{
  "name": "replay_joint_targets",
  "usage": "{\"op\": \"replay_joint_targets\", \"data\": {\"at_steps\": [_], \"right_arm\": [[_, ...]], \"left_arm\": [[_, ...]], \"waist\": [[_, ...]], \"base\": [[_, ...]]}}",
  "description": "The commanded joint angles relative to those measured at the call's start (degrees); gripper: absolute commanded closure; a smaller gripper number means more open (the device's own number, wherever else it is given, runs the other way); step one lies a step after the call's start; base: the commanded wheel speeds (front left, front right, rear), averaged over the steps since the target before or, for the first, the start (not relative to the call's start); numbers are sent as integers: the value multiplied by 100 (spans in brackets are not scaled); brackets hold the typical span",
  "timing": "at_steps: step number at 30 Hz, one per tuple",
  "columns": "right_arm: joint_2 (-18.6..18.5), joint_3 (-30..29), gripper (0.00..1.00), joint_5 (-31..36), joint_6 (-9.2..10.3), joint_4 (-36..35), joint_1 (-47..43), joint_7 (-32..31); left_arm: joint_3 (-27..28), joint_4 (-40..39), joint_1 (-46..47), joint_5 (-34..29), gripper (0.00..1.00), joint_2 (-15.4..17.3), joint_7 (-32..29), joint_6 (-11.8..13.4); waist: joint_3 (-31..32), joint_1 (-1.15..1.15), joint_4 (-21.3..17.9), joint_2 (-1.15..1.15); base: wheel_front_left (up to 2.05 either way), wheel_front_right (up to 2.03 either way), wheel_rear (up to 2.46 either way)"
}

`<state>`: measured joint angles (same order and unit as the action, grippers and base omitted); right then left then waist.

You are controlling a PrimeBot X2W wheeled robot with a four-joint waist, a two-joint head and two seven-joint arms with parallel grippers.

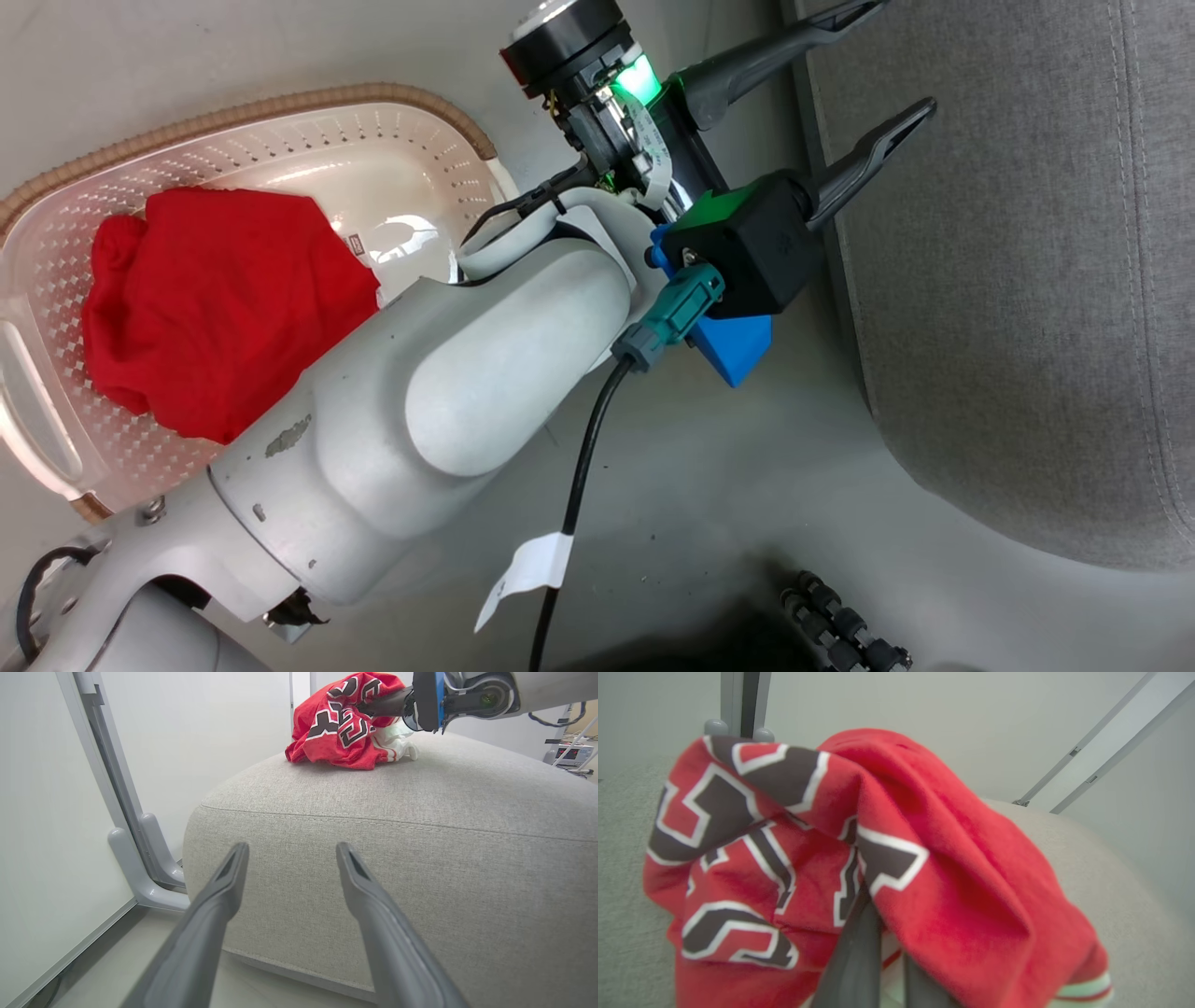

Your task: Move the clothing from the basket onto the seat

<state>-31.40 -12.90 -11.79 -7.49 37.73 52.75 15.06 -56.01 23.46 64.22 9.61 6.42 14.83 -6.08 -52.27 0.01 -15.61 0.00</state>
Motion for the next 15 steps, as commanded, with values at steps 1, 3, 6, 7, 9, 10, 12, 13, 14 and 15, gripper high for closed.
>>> {"op": "replay_joint_targets", "data": {"at_steps": [1,3,6,7,9,10,12,13,14,15], "right_arm": [[26,-28,88,-24,-1,-17,-51,18],[46,-71,0,-24,-1,-105,-158,19],[150,-180,0,47,-1,-328,-464,18],[196,-201,0,86,-1,-416,-606,18],[301,-256,0,144,-1,-591,-923,18],[365,-282,0,190,-1,-675,-1106,18],[489,-321,0,281,-1,-831,-1463,19],[552,-347,0,300,-1,-913,-1621,19],[591,-345,0,344,-1,-992,-1782,18],[638,-337,0,388,-1,-1096,-1920,19]], "left_arm": [[18,-7,6,30,0,29,33,19],[19,5,-45,38,0,26,34,40],[50,3,-130,87,0,10,41,62],[76,-27,-179,109,0,2,39,80],[121,-86,-302,146,0,6,40,106],[151,-107,-373,163,0,15,41,115],[248,-184,-533,209,0,27,42,151],[304,-219,-627,243,0,39,42,170],[364,-255,-739,272,0,50,43,202],[456,-293,-856,302,0,63,43,231]], "waist": [[34,-1,-3,0],[121,-1,-6,0],[343,-1,-13,0],[441,-1,-18,0],[653,-1,-33,0],[772,-1,-40,0],[1034,-1,-46,0],[1170,-1,-48,0],[1316,-1,-46,0],[1471,-1,-39,0]], "base": [[0,0,0],[0,0,0],[0,0,0],[0,0,0],[0,0,0],[0,0,0],[0,0,0],[0,0,0],[0,0,0],[0,0,0]]}}
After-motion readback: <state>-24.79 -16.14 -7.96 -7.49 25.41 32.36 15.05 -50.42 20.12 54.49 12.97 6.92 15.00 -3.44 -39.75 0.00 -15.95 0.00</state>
